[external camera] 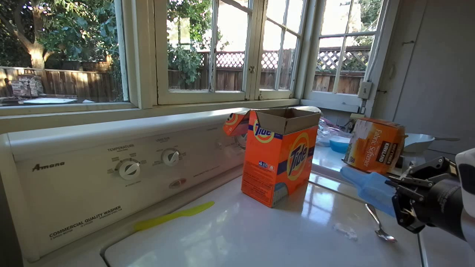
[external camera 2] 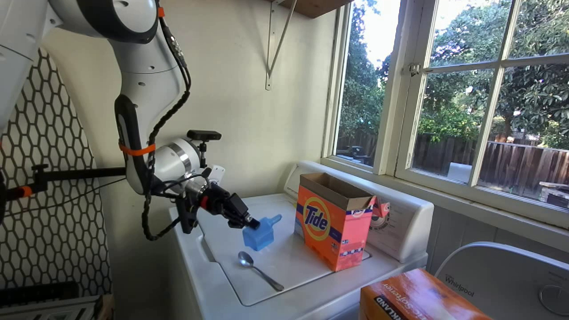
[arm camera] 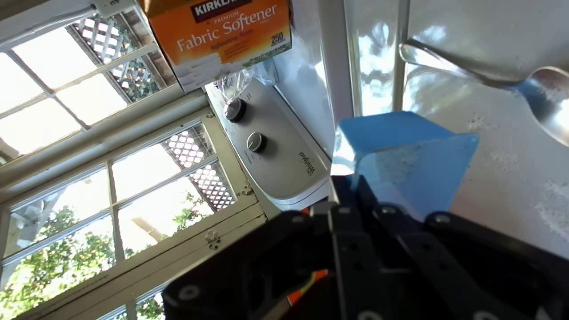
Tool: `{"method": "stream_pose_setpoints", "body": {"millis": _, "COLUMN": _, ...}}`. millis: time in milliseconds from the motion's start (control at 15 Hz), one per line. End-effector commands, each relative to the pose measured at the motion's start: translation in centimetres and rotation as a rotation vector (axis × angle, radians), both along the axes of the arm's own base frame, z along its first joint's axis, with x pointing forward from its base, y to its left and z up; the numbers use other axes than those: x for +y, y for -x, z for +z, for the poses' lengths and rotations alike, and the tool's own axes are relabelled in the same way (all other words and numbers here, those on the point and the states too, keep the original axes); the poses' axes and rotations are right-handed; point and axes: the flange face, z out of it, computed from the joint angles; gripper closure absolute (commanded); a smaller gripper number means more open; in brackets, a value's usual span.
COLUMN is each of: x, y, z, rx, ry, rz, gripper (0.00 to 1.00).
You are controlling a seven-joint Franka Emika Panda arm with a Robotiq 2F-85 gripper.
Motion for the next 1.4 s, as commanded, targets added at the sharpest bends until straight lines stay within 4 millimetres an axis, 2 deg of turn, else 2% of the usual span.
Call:
{"method": "stream_pose_setpoints", "body": {"millis": 0, "x": 0.4, "y": 0.4, "z": -0.3, "rx": -0.029, "ry": 0.036, "rz": 0.02, "gripper": 0.99}}
{"method": "stream_pose_setpoints", "body": {"millis": 1267, "x": 0.4, "y": 1.3, "z": -0.8, "rx": -0.014, "ry": 0.062, "rz": 0.011, "gripper": 0.99}}
{"method": "stream_pose_setpoints", "body": {"millis": 1333, "x": 0.3, "y": 1.3, "z": -0.9, "rx": -0.014, "ry": 0.062, "rz": 0.01, "gripper": 0.96}}
